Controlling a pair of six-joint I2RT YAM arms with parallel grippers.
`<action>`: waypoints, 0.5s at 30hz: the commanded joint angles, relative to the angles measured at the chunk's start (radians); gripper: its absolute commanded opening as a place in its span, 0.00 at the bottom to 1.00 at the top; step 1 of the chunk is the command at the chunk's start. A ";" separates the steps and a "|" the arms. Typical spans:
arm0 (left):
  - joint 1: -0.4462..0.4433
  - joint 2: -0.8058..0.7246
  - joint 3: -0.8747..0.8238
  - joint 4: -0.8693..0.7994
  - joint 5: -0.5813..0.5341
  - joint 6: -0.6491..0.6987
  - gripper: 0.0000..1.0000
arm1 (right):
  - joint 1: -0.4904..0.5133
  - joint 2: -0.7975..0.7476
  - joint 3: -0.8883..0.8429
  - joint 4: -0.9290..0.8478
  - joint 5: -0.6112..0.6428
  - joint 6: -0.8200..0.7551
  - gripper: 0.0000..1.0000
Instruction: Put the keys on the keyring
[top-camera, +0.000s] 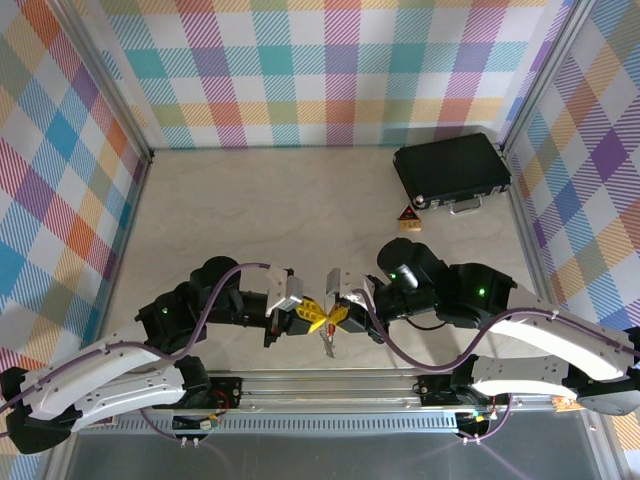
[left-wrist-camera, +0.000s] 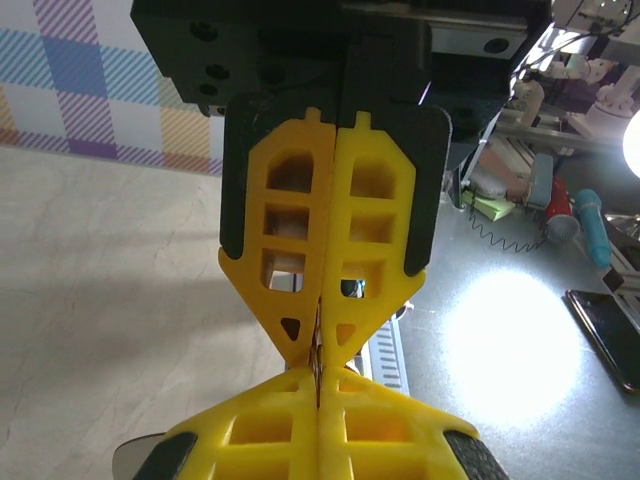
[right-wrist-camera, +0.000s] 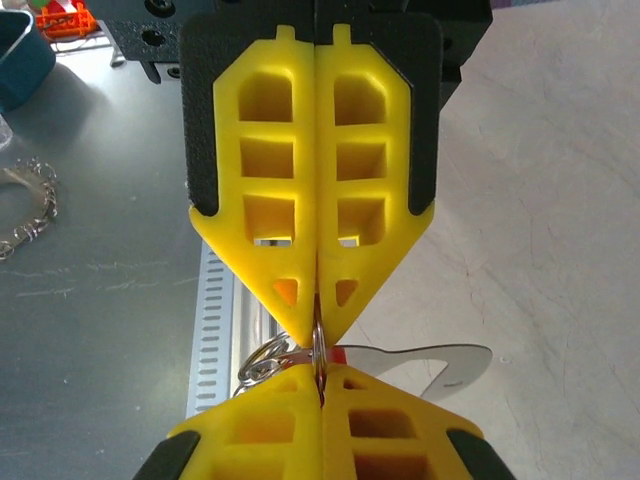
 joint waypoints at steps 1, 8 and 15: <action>-0.002 -0.037 -0.014 0.142 0.003 -0.044 0.00 | 0.006 -0.022 -0.001 0.056 -0.039 0.018 0.12; -0.003 -0.041 -0.030 0.239 0.039 -0.082 0.00 | 0.006 -0.068 -0.029 0.086 -0.014 0.029 0.14; -0.003 -0.038 -0.032 0.271 0.062 -0.110 0.00 | 0.006 -0.091 -0.058 0.111 -0.007 0.032 0.13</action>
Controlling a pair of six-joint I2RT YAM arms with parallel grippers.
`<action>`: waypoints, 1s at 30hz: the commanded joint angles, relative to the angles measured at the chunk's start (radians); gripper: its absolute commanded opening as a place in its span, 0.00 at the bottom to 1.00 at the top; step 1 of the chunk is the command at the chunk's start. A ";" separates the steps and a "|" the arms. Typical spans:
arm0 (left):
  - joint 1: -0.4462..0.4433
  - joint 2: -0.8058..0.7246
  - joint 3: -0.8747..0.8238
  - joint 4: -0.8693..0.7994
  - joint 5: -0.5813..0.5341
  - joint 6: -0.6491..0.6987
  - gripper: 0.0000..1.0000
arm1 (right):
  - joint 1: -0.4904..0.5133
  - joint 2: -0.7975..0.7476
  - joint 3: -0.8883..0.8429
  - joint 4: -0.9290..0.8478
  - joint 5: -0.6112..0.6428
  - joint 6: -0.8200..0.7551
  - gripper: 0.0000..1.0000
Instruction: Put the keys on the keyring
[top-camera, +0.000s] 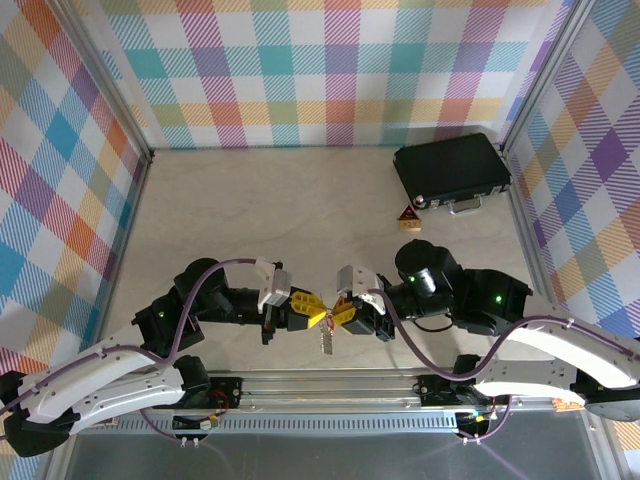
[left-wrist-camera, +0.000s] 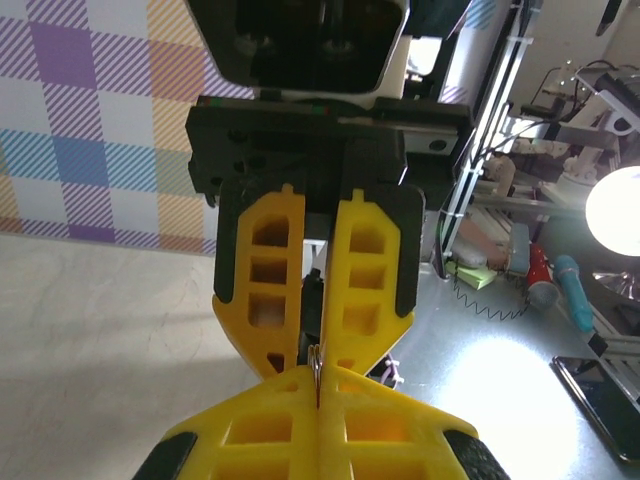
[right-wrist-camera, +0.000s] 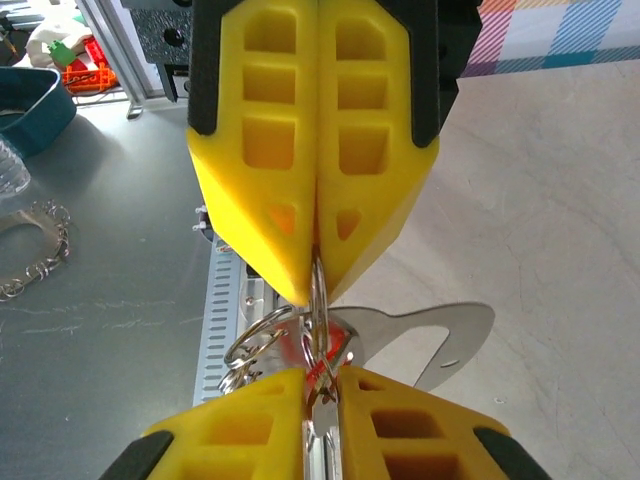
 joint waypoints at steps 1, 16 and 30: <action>-0.003 -0.011 -0.008 0.088 0.033 -0.028 0.00 | 0.006 -0.010 -0.017 0.035 -0.002 0.010 0.12; -0.003 -0.029 -0.025 0.138 0.041 -0.053 0.00 | 0.006 -0.033 -0.049 0.088 -0.028 0.021 0.23; -0.003 -0.052 -0.038 0.156 0.023 -0.065 0.00 | 0.006 -0.064 -0.151 0.229 -0.083 0.106 0.30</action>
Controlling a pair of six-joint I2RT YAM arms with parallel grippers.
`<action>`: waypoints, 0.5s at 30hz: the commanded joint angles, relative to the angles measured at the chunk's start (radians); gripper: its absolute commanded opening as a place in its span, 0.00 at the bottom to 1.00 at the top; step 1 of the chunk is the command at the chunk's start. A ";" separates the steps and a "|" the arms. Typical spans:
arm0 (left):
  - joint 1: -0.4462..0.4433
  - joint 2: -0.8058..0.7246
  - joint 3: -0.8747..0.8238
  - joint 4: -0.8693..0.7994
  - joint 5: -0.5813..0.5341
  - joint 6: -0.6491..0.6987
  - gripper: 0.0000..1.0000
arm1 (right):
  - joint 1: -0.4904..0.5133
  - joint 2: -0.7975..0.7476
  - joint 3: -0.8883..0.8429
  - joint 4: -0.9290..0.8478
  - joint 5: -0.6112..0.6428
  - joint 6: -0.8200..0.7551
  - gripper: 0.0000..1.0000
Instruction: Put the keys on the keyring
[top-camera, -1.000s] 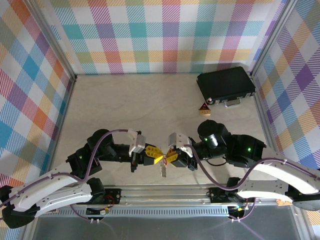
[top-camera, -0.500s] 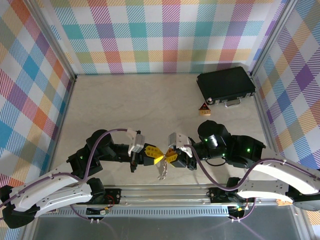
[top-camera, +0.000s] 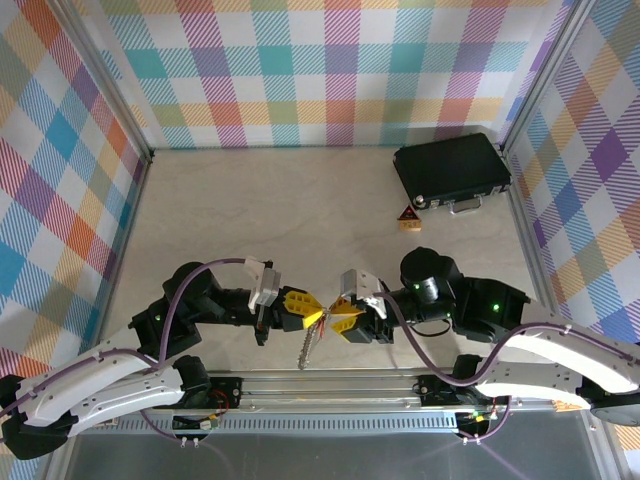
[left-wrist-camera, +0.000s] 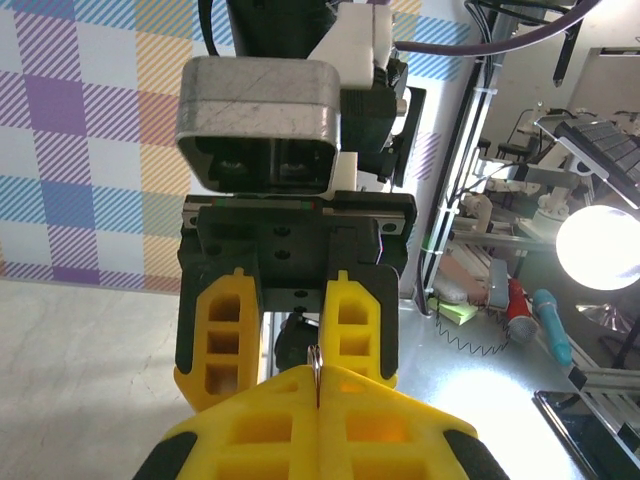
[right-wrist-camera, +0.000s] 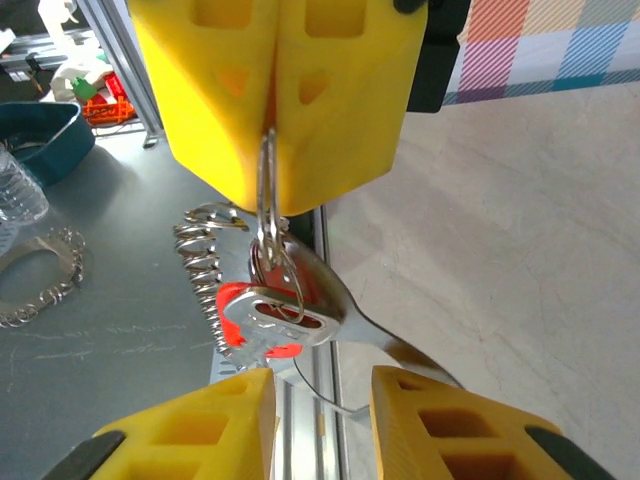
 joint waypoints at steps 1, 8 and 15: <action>-0.003 -0.015 -0.008 0.054 0.004 -0.006 0.00 | 0.006 0.000 -0.024 0.090 -0.057 0.049 0.30; -0.003 -0.020 -0.013 0.048 -0.012 -0.003 0.00 | 0.006 -0.012 -0.059 0.158 -0.074 0.073 0.34; -0.003 -0.021 -0.014 0.045 -0.024 -0.001 0.00 | 0.007 -0.003 -0.074 0.198 -0.062 0.089 0.34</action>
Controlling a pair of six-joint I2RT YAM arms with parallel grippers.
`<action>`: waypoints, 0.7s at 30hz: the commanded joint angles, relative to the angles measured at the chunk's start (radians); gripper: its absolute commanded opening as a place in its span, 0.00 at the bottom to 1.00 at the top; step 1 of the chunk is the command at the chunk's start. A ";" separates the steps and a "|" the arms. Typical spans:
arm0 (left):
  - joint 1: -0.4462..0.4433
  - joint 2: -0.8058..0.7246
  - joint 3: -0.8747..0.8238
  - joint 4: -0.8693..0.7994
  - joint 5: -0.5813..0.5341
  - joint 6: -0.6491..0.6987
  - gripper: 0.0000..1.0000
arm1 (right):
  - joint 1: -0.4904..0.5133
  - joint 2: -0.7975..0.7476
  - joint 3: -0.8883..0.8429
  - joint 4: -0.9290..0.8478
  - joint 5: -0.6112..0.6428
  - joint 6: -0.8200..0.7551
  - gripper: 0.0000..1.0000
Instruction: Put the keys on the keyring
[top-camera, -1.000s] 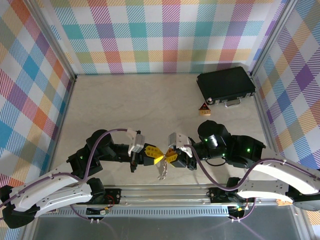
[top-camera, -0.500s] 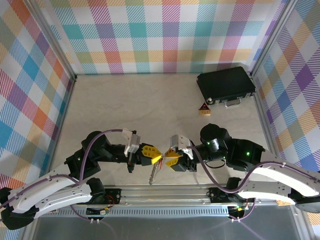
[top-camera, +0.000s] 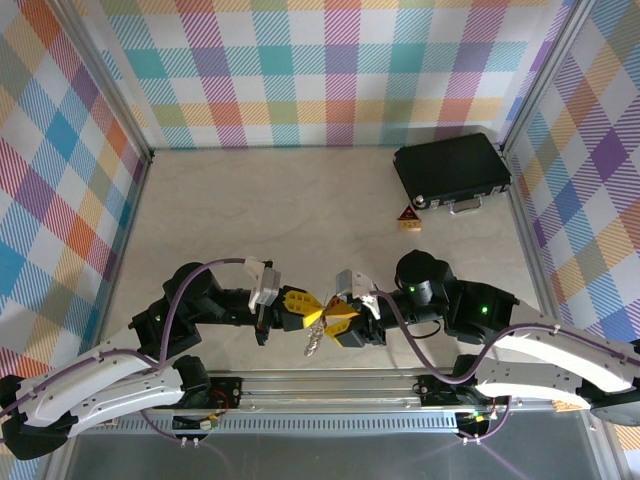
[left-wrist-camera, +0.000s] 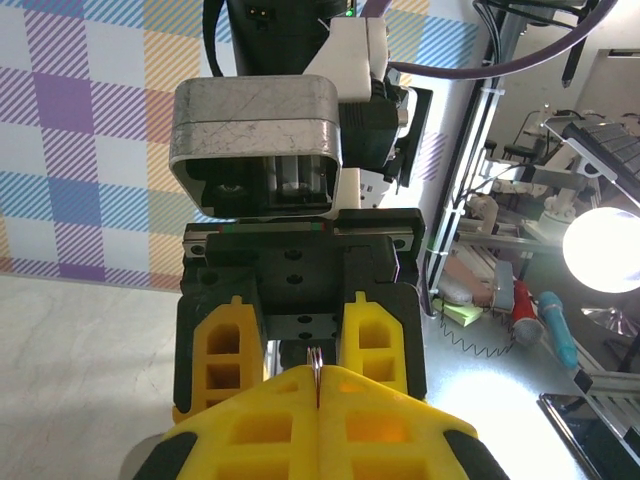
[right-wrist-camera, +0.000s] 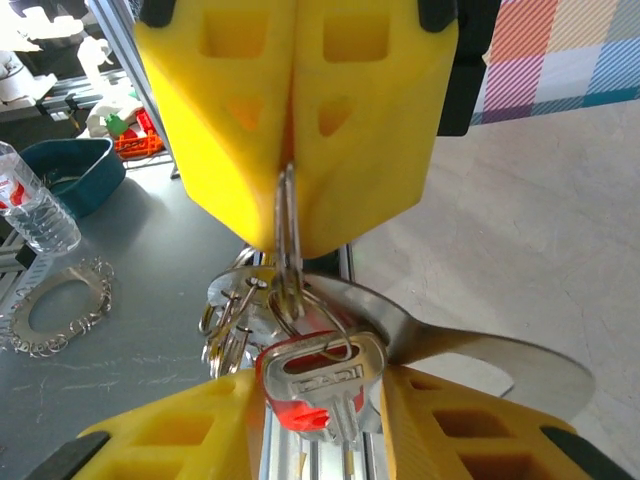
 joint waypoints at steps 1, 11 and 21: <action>-0.003 -0.018 -0.010 0.044 -0.010 0.001 0.00 | 0.006 0.000 -0.006 0.065 -0.013 0.019 0.33; -0.004 -0.035 -0.016 0.015 -0.083 0.022 0.00 | 0.006 0.012 -0.019 0.095 0.019 0.033 0.32; -0.003 -0.047 -0.020 0.016 -0.099 0.024 0.00 | 0.006 0.005 -0.043 0.133 0.059 0.041 0.17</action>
